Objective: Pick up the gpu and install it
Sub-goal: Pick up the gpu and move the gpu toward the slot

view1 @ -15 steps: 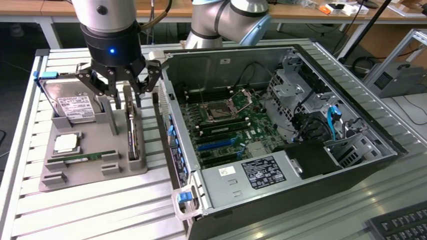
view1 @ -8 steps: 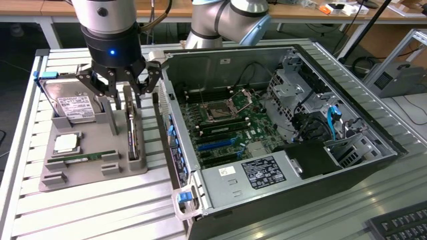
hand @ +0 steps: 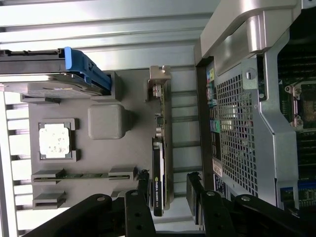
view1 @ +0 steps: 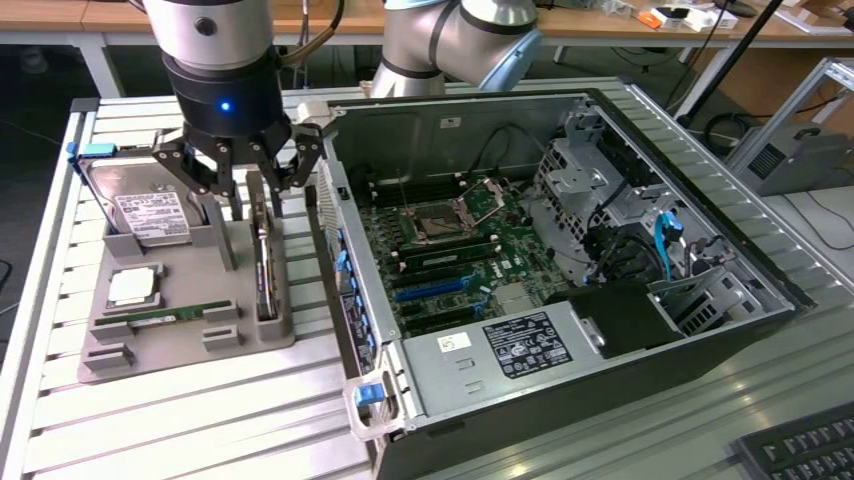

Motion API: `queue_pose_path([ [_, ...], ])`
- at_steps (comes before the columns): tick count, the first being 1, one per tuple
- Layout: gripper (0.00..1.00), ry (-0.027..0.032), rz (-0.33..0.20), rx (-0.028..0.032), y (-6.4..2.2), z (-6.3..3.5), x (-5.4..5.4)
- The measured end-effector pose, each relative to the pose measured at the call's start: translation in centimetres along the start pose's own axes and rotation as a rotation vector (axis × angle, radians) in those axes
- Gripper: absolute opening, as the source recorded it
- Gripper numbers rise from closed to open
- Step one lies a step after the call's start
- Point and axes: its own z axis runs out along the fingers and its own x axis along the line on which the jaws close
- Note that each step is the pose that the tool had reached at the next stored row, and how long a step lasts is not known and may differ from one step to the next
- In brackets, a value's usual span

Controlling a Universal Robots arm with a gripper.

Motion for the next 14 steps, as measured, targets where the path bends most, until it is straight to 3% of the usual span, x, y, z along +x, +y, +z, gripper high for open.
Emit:
queue_pose_path([
  [14, 0.44, 0.0000, 0.000, 0.0000, -0.02, 0.41, 0.01],
])
